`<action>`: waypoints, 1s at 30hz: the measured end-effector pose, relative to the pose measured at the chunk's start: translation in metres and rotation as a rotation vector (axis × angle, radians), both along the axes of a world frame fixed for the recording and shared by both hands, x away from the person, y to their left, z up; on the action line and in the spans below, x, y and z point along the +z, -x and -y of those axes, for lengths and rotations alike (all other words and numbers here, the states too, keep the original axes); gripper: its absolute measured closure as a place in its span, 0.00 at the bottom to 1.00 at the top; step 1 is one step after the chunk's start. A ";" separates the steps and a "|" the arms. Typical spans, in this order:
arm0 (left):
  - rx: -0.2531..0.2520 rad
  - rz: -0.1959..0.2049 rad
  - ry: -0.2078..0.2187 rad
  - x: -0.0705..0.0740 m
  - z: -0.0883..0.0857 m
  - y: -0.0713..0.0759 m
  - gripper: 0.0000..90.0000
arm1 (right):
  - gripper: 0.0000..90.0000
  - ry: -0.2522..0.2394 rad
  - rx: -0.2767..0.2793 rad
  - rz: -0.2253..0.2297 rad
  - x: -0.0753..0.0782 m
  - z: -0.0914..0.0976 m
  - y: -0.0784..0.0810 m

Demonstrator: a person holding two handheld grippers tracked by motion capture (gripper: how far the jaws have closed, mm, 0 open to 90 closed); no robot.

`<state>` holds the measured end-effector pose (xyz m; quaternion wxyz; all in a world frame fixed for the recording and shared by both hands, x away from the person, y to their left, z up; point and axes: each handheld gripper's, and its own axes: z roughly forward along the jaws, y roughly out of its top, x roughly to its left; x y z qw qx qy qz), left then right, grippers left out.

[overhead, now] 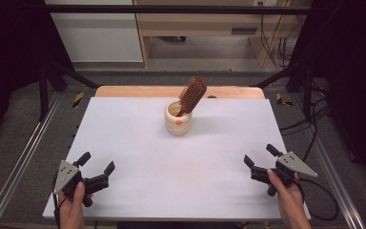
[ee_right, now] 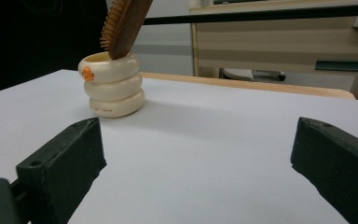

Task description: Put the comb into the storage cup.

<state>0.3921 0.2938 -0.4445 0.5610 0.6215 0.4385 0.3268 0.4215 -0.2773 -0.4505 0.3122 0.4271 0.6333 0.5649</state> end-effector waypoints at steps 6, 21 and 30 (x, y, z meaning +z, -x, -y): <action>-0.005 0.001 -0.002 0.000 0.001 0.000 0.04 | 0.03 0.009 0.024 0.001 -0.003 -0.007 0.000; -0.033 0.003 -0.021 -0.001 0.004 -0.001 0.04 | 0.03 0.028 0.093 0.001 -0.007 -0.027 -0.003; -0.046 0.008 -0.039 -0.001 0.006 0.000 0.04 | 0.04 0.045 0.115 0.020 -0.009 -0.034 -0.005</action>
